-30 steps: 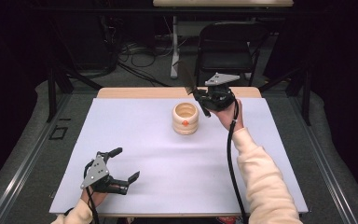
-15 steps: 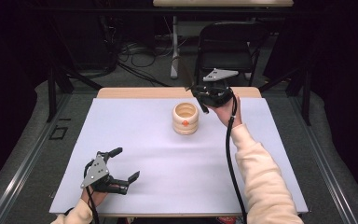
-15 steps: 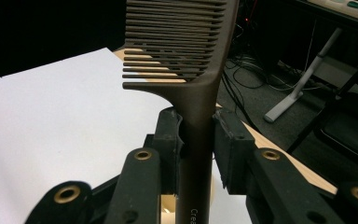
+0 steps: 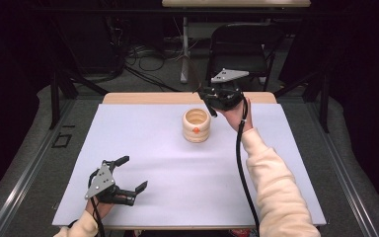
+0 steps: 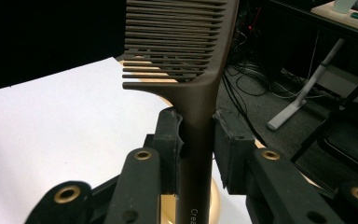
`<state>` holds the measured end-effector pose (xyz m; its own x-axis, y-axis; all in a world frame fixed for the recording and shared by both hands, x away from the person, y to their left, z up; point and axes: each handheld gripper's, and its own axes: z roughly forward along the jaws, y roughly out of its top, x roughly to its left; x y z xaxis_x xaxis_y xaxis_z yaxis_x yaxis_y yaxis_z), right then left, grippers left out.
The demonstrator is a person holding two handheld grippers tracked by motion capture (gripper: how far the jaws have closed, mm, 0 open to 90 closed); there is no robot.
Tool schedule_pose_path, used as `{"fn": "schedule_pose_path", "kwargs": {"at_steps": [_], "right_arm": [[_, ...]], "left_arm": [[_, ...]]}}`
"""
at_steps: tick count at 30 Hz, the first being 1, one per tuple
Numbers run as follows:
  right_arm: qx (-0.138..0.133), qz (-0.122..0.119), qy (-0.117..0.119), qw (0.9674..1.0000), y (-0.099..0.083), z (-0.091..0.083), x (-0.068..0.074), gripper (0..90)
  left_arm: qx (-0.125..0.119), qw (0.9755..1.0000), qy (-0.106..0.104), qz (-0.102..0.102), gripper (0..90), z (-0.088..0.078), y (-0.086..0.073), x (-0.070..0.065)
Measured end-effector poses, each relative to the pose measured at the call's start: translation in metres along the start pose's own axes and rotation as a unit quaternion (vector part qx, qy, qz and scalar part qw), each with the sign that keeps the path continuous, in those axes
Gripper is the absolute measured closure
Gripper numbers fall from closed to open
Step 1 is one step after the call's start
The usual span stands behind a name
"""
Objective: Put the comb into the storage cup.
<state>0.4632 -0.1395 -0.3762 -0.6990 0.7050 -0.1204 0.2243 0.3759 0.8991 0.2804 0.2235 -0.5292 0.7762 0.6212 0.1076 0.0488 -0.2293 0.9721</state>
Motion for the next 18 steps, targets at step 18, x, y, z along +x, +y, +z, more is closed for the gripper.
{"fn": "schedule_pose_path", "kwargs": {"at_steps": [18], "right_arm": [[-0.016, 0.01, 0.006, 0.9998, -0.003, 0.017, 0.005, 72.3]], "left_arm": [[-0.003, 1.0, 0.001, 0.004, 0.2, -0.002, 0.001, -0.002]]}}
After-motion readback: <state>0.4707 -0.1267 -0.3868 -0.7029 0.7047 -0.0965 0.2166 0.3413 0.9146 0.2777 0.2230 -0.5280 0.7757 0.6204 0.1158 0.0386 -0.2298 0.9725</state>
